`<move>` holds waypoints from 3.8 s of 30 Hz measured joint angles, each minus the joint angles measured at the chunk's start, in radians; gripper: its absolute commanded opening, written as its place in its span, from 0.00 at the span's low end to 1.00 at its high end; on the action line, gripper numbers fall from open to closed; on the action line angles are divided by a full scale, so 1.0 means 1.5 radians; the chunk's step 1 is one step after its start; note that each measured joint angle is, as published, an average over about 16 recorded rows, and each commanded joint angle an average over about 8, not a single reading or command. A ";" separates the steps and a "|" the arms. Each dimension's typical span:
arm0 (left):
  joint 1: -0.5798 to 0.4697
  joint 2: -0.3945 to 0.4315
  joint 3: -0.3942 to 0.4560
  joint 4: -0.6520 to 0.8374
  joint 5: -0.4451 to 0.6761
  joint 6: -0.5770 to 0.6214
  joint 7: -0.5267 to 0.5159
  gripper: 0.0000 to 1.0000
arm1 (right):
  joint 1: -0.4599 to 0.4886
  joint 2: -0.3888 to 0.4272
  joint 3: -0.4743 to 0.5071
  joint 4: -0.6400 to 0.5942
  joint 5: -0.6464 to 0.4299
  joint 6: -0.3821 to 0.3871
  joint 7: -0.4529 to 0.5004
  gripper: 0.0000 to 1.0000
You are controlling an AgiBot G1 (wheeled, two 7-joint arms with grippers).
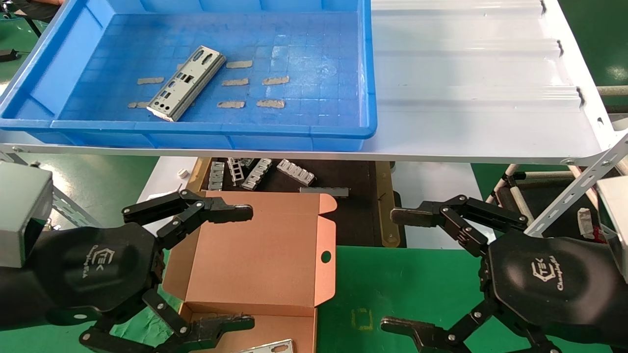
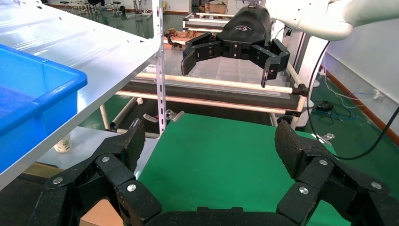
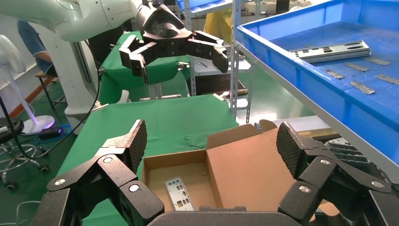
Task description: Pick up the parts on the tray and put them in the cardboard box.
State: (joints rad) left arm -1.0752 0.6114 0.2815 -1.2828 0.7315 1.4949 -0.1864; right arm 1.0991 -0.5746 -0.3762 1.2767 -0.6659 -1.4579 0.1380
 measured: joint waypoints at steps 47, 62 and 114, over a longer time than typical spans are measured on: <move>0.000 0.000 0.000 0.000 0.000 0.000 0.000 1.00 | 0.000 0.000 0.000 0.000 0.000 0.000 0.000 1.00; 0.000 0.000 0.000 0.000 0.000 0.000 0.000 1.00 | 0.000 0.000 0.000 0.000 0.000 0.000 0.000 1.00; 0.000 0.000 0.000 0.000 0.000 0.000 0.000 1.00 | 0.000 0.000 0.000 0.000 0.000 0.000 0.000 1.00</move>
State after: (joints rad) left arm -1.0752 0.6114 0.2816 -1.2828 0.7314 1.4949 -0.1864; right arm 1.0991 -0.5746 -0.3762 1.2767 -0.6662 -1.4579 0.1380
